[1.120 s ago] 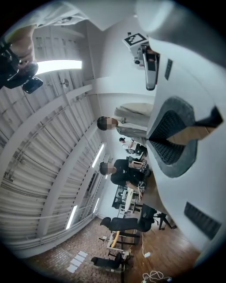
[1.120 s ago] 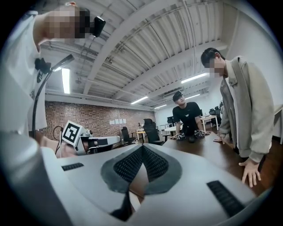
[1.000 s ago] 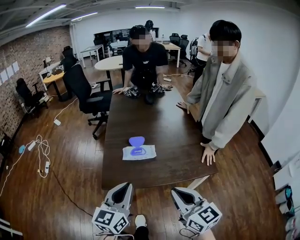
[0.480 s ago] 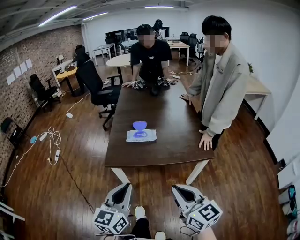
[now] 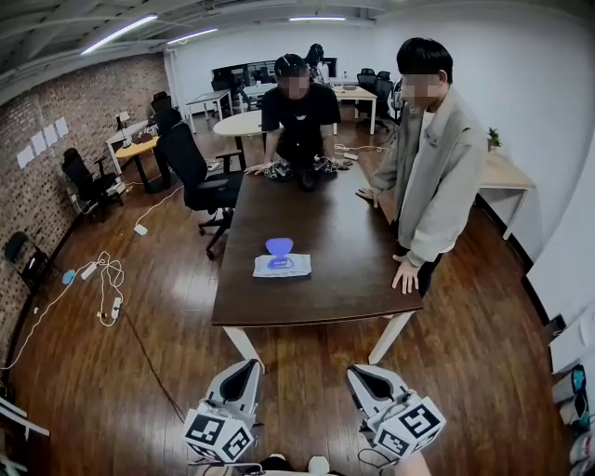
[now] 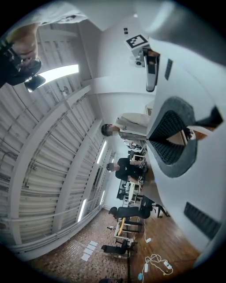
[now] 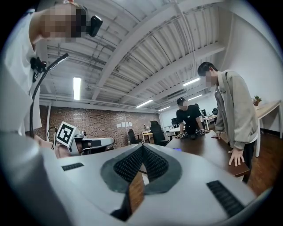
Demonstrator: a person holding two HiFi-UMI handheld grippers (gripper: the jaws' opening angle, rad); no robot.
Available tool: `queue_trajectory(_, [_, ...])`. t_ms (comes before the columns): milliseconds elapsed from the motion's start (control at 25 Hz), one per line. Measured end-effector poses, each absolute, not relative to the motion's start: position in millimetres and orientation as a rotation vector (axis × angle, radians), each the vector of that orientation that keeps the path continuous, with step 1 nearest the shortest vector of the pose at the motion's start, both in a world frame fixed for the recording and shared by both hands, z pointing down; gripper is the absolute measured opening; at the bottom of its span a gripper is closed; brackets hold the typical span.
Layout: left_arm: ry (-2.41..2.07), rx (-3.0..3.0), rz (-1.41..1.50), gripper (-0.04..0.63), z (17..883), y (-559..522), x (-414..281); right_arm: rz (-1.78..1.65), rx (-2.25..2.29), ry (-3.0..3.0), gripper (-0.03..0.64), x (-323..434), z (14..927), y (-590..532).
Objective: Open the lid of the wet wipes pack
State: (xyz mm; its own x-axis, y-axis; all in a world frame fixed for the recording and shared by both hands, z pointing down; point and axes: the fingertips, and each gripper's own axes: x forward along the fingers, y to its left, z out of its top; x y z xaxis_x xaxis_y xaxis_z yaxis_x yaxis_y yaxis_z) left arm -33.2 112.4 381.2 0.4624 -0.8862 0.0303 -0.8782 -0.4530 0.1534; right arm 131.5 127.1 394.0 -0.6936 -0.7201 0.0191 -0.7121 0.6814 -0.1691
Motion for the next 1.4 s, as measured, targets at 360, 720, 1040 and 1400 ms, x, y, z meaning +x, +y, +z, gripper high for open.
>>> queue_trajectory(360, [-1.494,2.580,-0.084,0.000,379,107,-59,-0.259,-1.300,2.804,0.008,111,391,133])
queue_trajectory(720, [-1.424,2.614,-0.078,0.000,379,108,-78,-0.239,-1.392,2.782,0.008,92,387,140])
queue_trajectory(1040, [-1.397,2.634,-0.103,0.001,374,109,-90,-0.208,-1.420,2.773,0.008,81,381,143])
queue_trajectory(1400, [-1.393,2.633,-0.108,0.000,374,110,-96,-0.190,-1.419,2.784,0.008,73,379,143])
